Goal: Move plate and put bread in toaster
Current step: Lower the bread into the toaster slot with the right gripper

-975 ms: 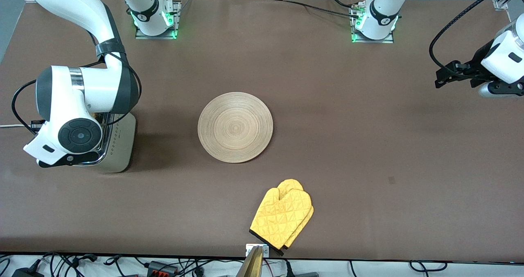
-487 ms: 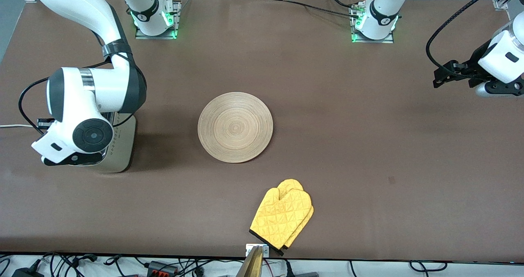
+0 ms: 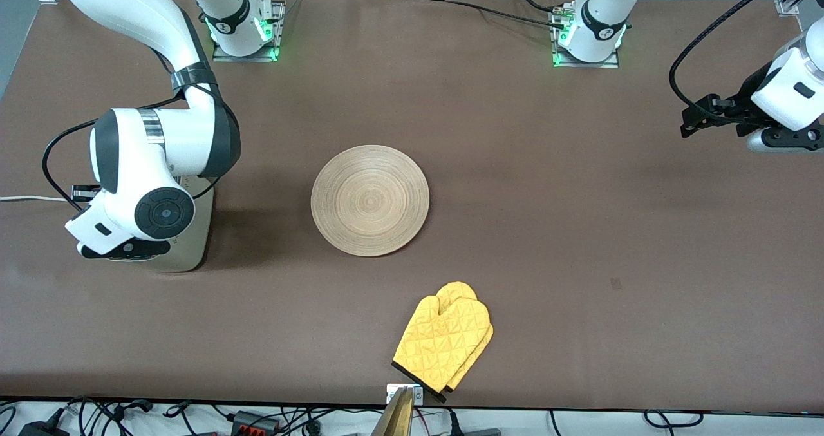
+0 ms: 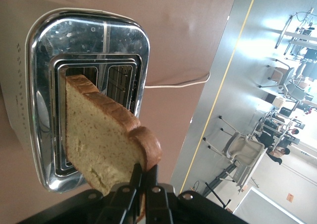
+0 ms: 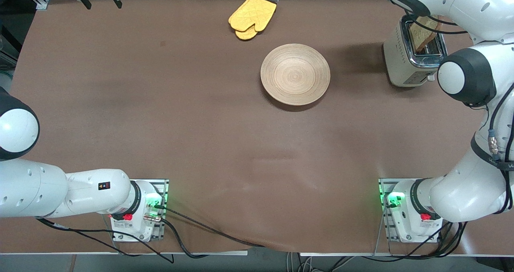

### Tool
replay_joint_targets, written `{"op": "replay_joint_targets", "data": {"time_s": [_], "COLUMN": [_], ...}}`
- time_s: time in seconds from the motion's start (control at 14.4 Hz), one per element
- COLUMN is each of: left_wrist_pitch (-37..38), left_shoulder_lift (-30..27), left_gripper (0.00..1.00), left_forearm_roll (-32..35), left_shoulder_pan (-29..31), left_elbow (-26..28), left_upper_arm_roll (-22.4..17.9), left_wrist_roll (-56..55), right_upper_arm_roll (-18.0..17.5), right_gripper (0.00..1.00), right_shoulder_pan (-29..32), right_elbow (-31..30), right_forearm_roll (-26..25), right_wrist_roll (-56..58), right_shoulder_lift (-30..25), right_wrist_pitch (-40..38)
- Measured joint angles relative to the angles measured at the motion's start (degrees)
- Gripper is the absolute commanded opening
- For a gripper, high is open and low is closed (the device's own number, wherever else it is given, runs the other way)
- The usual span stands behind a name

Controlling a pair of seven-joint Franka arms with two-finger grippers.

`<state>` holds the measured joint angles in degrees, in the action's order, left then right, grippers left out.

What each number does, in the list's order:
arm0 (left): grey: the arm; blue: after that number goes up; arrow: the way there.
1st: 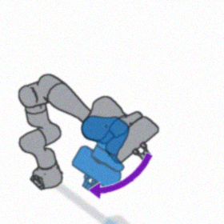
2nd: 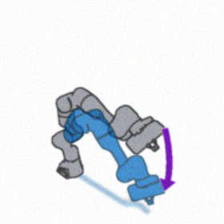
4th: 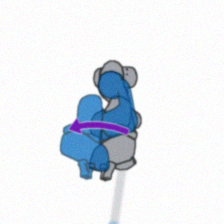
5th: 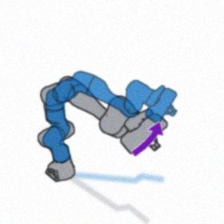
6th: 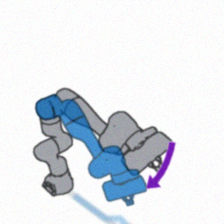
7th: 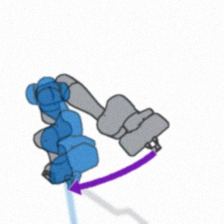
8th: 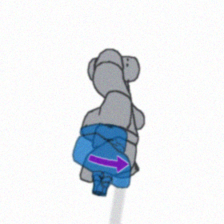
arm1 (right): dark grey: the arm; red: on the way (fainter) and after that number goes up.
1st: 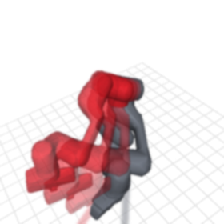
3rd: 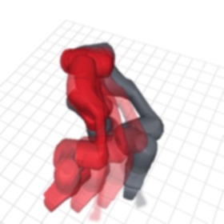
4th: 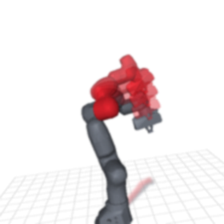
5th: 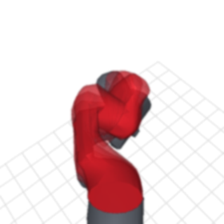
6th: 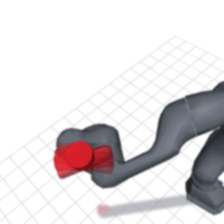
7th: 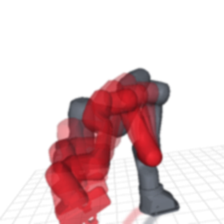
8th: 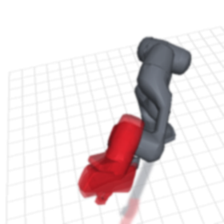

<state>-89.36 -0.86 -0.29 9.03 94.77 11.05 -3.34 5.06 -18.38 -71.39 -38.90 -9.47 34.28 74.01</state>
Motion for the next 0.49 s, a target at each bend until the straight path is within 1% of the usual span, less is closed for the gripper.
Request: {"op": "replay_joint_targets", "data": {"time_s": [0.49], "left_wrist_pitch": [0.4], "left_shoulder_lift": [0.1], "left_gripper": [1.0], "left_forearm_roll": [-0.1], "left_shoulder_pan": [-0.3], "left_elbow": [-0.7], "left_upper_arm_roll": [0.9], "left_wrist_roll": [0.1], "right_upper_arm_roll": [0.0], "right_gripper": [0.0], "right_shoulder_pan": [0.2], "right_elbow": [-2.2], "right_forearm_roll": [0.0], "right_wrist_roll": [-0.2], "right_shoulder_lift": [0.0], "right_wrist_pitch": [0.0]}}
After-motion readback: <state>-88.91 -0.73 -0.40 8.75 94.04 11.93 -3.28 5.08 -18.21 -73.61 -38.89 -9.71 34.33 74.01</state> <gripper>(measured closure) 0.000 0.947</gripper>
